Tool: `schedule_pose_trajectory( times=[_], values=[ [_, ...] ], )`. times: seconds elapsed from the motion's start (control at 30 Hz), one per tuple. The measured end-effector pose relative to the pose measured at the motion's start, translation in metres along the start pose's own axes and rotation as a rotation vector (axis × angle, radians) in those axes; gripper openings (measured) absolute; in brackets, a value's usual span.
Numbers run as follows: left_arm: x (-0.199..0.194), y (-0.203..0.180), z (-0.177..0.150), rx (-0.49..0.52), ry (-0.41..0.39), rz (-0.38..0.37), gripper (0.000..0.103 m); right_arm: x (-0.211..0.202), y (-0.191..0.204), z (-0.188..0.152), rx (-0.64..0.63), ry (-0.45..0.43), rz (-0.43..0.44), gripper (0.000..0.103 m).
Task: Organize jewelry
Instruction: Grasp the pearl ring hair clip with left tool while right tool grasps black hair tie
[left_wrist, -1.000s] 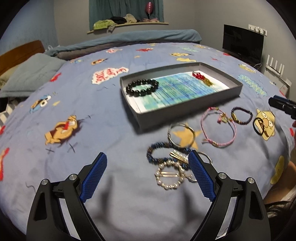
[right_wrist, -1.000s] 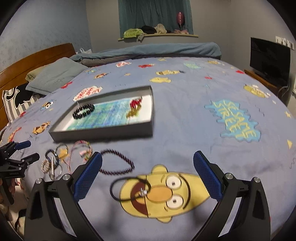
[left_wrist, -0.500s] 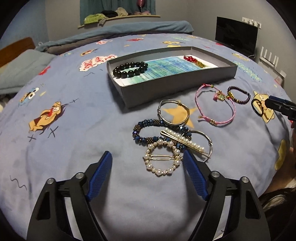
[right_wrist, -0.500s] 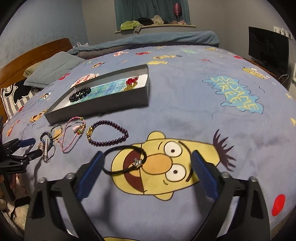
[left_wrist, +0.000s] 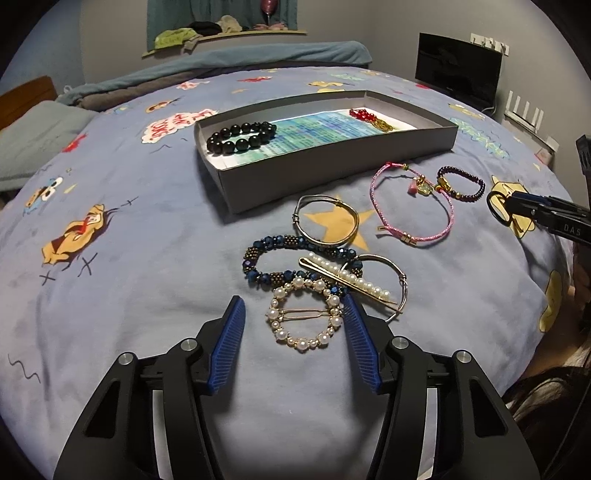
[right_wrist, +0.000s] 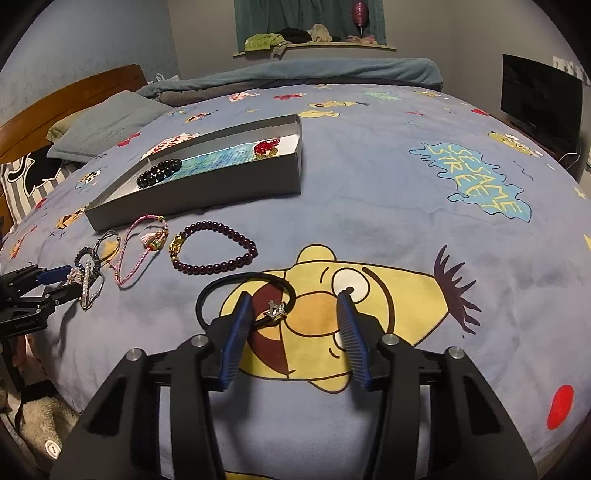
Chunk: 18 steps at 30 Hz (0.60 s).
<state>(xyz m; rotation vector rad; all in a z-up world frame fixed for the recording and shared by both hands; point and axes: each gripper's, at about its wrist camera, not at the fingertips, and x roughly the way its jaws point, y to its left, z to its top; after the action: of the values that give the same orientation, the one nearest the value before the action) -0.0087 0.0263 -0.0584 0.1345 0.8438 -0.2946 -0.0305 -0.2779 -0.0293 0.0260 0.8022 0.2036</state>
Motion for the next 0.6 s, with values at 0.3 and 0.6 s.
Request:
schedule_pose_trajectory(
  times=[0.3, 0.6],
  values=[
    [0.002, -0.004, -0.002, 0.024, 0.009, 0.002, 0.041, 0.0, -0.001, 0.0, 0.005, 0.003, 0.009, 0.041],
    [-0.001, -0.005, -0.001, 0.025, -0.005, -0.007, 0.041, 0.014, 0.0, 0.004, 0.016, 0.039, 0.029, 0.016]
  ],
)
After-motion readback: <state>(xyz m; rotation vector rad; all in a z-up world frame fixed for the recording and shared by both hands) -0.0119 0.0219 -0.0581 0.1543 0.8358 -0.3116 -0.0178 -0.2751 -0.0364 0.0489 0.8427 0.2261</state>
